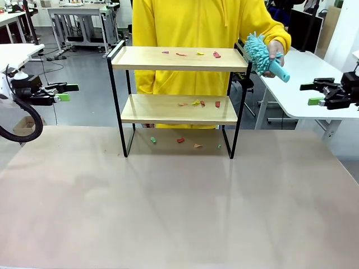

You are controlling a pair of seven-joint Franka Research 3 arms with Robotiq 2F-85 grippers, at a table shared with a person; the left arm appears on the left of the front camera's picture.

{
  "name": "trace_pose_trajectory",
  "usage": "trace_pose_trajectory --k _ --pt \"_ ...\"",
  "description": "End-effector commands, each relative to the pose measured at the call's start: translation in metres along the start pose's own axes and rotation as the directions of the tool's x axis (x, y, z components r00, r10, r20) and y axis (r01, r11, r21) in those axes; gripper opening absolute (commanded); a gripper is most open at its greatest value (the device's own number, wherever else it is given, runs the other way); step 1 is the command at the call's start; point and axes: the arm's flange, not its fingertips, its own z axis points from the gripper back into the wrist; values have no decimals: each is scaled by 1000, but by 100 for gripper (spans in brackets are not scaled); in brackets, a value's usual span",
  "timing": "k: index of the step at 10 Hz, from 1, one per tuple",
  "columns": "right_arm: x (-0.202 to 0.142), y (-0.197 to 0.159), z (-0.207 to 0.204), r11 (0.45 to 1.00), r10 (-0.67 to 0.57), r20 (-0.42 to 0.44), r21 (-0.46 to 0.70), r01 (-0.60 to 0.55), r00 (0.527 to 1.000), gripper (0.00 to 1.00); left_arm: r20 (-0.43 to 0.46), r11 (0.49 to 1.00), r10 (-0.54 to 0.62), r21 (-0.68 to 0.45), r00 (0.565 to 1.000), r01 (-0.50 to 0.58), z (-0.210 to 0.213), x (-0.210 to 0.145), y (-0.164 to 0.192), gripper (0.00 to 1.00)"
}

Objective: Clean the shelf.
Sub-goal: Pick up the Duster handed by the human.

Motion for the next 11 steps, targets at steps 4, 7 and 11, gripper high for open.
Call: trace_pose_trajectory --k 4,7,11 --pt "75 7 18 953 -300 -219 -118 280 928 100 -1 1000 -13 3 1000 13 1 1 1 100" --pt "154 19 5 838 -505 -326 -404 366 799 100 -1 1000 -13 3 1000 13 1 1 1 100" --pt "185 39 -51 616 -727 -353 -714 334 589 100 -1 1000 -13 3 1000 13 1 1 1 100"
